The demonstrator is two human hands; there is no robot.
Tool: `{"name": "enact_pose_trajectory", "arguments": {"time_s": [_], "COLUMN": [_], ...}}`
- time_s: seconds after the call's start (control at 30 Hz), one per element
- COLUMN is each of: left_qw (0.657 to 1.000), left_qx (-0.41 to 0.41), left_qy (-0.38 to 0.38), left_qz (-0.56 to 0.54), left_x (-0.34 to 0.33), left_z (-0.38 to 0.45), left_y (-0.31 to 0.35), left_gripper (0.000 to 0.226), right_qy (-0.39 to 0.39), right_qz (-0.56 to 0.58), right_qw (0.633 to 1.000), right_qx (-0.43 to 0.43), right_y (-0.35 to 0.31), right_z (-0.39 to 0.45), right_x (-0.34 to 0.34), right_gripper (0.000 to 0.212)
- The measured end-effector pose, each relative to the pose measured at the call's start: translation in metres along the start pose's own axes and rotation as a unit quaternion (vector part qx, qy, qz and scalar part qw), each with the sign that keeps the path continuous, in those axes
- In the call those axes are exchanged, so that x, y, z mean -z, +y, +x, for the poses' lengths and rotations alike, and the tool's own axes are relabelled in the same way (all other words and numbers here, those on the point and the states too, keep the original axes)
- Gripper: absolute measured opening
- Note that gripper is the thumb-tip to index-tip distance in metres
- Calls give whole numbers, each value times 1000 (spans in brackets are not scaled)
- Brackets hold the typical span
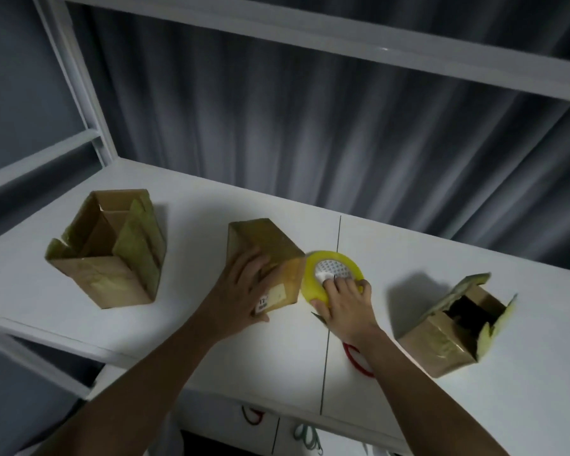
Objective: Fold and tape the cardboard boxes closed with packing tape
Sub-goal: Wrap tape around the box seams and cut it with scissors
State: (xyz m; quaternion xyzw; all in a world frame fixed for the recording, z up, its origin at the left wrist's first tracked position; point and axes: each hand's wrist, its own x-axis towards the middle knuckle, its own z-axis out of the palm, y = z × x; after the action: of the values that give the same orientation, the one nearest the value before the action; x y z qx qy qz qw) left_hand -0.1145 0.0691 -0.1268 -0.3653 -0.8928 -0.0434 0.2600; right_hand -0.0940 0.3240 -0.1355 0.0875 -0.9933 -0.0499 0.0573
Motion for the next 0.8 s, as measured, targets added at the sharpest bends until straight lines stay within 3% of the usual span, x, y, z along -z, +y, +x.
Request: {"name": "enact_pose_trajectory", "arguments": {"time_s": [0.13, 0.2, 0.3, 0.4, 0.47, 0.6, 0.7, 0.8], "left_qw": [997, 993, 994, 990, 990, 997, 988, 957], "left_qx": [55, 110, 112, 90, 80, 39, 70, 150], "left_qy": [18, 35, -8, -104, -111, -41, -81, -149], "left_qz": [-58, -20, 12, -33, -42, -53, -110, -200], "left_x": [-2, 9, 24, 15, 8, 9, 23, 40], "left_z": [-16, 1, 35, 51, 52, 38, 35, 40], "left_y": [9, 13, 16, 15, 13, -4, -19, -31], "left_gripper": [72, 65, 69, 77, 72, 65, 77, 85], "right_qy": [-66, -93, -103, -104, -94, -79, -88, -94], "right_qz": [45, 60, 50, 40, 17, -34, -28, -26], "right_qw": [997, 993, 991, 990, 991, 996, 992, 991], "right_qx": [16, 48, 68, 82, 92, 0, -85, -96], "right_y": [6, 14, 20, 20, 22, 31, 28, 23], "right_z": [1, 2, -2, -3, -2, 6, 20, 24], "right_x": [12, 15, 20, 20, 20, 19, 17, 14], "right_gripper": [51, 55, 57, 51, 50, 54, 49, 53]}}
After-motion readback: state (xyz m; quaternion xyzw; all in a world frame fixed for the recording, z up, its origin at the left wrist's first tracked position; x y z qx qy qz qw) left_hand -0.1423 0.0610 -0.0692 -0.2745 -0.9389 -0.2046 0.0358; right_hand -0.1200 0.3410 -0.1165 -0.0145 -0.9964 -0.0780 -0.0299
